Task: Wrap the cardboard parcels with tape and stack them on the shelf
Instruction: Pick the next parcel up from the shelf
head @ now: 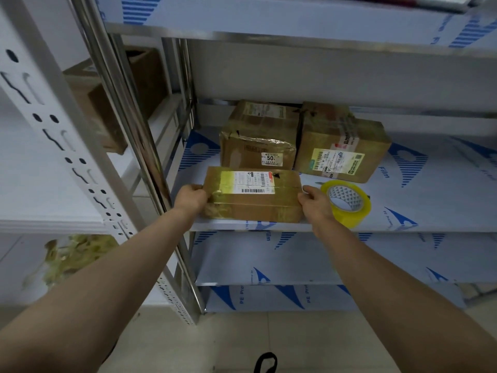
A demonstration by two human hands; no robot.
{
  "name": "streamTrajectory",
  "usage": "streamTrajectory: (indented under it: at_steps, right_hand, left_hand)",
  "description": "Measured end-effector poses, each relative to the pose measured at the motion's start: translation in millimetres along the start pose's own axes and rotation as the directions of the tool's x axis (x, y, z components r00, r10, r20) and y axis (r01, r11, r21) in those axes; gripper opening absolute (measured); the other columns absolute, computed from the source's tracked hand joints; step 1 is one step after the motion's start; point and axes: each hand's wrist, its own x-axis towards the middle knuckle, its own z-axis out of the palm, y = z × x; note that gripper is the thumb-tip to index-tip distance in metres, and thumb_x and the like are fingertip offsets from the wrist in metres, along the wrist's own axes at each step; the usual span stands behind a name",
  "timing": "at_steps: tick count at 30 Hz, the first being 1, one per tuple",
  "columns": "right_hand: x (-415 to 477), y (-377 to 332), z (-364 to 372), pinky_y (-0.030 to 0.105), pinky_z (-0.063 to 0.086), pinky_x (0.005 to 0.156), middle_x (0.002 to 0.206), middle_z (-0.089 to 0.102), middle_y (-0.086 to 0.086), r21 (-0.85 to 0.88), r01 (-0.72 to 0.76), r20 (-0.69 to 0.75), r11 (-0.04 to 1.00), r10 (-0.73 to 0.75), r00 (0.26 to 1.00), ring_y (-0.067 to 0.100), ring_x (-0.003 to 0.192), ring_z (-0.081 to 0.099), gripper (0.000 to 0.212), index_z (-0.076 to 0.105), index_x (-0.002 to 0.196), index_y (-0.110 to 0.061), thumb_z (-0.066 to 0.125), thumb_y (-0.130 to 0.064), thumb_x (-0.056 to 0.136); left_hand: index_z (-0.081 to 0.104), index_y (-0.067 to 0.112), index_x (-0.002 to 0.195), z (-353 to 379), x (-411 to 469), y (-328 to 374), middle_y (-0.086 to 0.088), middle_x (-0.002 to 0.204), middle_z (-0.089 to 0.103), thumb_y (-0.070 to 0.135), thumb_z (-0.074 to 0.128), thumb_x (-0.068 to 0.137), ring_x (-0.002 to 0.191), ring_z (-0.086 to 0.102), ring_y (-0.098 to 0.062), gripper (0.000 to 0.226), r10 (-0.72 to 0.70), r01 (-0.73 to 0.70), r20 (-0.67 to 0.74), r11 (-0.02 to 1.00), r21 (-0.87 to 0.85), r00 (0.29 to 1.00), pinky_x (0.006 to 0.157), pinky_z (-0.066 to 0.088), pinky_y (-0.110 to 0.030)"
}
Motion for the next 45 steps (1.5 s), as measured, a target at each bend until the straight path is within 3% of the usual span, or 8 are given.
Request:
streamTrajectory:
  at_steps: [5,8,11,16,27,36,41,45]
  right_hand:
    - [-7.3,-6.0,4.8,0.034,0.037,0.099,0.130,0.053,0.017,-0.378,0.307,-0.118,0.874,-0.374,0.920,0.032,0.123,0.046,0.036,0.055,0.129,-0.007,0.047,-0.007,0.094]
    - [-19.0,-20.3,26.5,0.018,0.034,0.088,0.124,0.055,0.013,-0.396,0.556,0.064,0.731,-0.582,0.811,0.025,0.113,0.051,0.033,0.063,0.121,-0.007,0.049,-0.002,0.092]
    - [-27.5,-35.1,53.8,0.021,0.038,0.096,0.127,0.054,0.011,-0.294,0.629,0.345,0.720,-0.534,0.772,0.023,0.113,0.053,0.033,0.059,0.127,-0.007,0.049,-0.007,0.096]
    - [-30.8,-40.8,84.4,0.037,0.030,0.107,0.131,0.052,0.006,-0.414,0.685,0.534,0.600,-0.449,0.716,0.024,0.123,0.041,0.036,0.057,0.131,-0.016,0.053,-0.021,0.096]
    - [-28.7,-50.5,101.1,0.046,0.042,0.096,0.106,0.063,0.009,-0.278,0.594,0.441,0.755,-0.449,0.777,0.025,0.103,0.058,0.014,0.075,0.094,-0.008,0.071,-0.017,0.084]
    - [-31.8,-45.0,104.4,0.037,0.049,0.089,0.098,0.065,0.009,-0.212,0.561,0.358,0.800,-0.470,0.807,0.022,0.093,0.061,0.009,0.073,0.086,-0.004,0.074,-0.011,0.080]
    - [-32.2,-43.9,104.4,0.029,0.049,0.086,0.097,0.064,0.004,-0.234,0.567,0.351,0.790,-0.475,0.807,0.018,0.092,0.060,0.007,0.072,0.086,-0.008,0.074,-0.013,0.081]
    - [-32.4,-42.3,104.3,0.029,0.049,0.087,0.096,0.061,0.002,-0.232,0.563,0.336,0.793,-0.478,0.812,0.015,0.092,0.058,0.008,0.072,0.088,-0.009,0.073,-0.013,0.081]
  left_hand:
    - [0.054,0.009,0.129,1.9,2.7,-3.0,-0.012,0.118,0.062,0.012,0.056,0.092,0.099,0.061,-0.024,0.037,0.077,-0.077,-0.011,0.996,0.041,0.997,0.091,0.048,-0.035]
    - [0.047,0.018,0.139,5.7,-2.3,-9.5,-0.004,0.134,0.050,0.015,0.061,0.089,0.113,0.054,-0.020,0.052,0.252,-0.251,0.019,0.952,0.173,0.968,0.098,0.042,-0.025]
    - [0.058,0.014,0.129,7.2,-3.8,-16.0,-0.007,0.142,0.038,0.017,0.060,0.091,0.123,0.047,-0.022,0.038,0.337,-0.334,0.043,0.892,0.304,0.940,0.091,0.030,-0.008]
    - [0.070,0.008,0.110,2.7,-2.0,-15.3,-0.011,0.136,0.044,0.013,0.067,0.086,0.121,0.049,-0.022,0.025,0.411,-0.395,0.023,0.856,0.334,0.911,0.096,0.033,-0.015]
    - [0.073,0.005,0.097,-4.9,9.1,-17.7,-0.009,0.126,0.051,0.017,0.072,0.082,0.115,0.049,-0.015,0.019,0.436,-0.438,0.064,0.868,0.234,0.898,0.092,0.034,-0.018]
    - [0.074,0.005,0.091,-4.1,19.6,-18.0,-0.011,0.120,0.055,0.019,0.070,0.084,0.103,0.044,-0.004,0.017,0.432,-0.436,0.069,0.869,0.234,0.899,0.083,0.032,-0.012]
    - [0.072,0.012,0.088,0.1,18.8,-16.9,-0.009,0.116,0.058,0.021,0.074,0.081,0.104,0.055,-0.013,0.012,0.406,-0.402,0.031,0.887,0.226,0.913,0.091,0.045,-0.024]
    - [0.055,0.016,0.103,0.7,17.3,-15.5,-0.005,0.108,0.059,0.017,0.081,0.073,0.094,0.059,-0.009,0.039,0.372,-0.371,-0.003,0.926,0.072,0.928,0.086,0.053,-0.028]
